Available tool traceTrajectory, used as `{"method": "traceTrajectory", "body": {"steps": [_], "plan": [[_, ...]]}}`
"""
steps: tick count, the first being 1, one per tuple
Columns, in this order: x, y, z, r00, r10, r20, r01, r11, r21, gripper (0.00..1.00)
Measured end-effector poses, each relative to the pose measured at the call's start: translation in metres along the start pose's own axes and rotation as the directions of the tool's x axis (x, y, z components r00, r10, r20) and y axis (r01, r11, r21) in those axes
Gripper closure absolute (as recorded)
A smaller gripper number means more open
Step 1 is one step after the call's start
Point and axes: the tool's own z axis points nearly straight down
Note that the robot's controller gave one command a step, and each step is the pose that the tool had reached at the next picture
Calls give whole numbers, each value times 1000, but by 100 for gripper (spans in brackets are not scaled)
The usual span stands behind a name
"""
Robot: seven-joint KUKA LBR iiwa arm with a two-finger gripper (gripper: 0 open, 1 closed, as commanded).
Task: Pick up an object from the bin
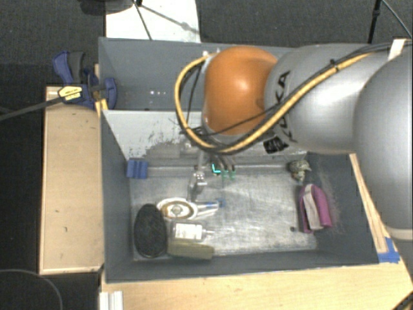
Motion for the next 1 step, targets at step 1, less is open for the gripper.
{"method": "traceTrajectory", "body": {"steps": [1], "plan": [[40,3,104,982,-187,12,187,982,-1,0]]}}
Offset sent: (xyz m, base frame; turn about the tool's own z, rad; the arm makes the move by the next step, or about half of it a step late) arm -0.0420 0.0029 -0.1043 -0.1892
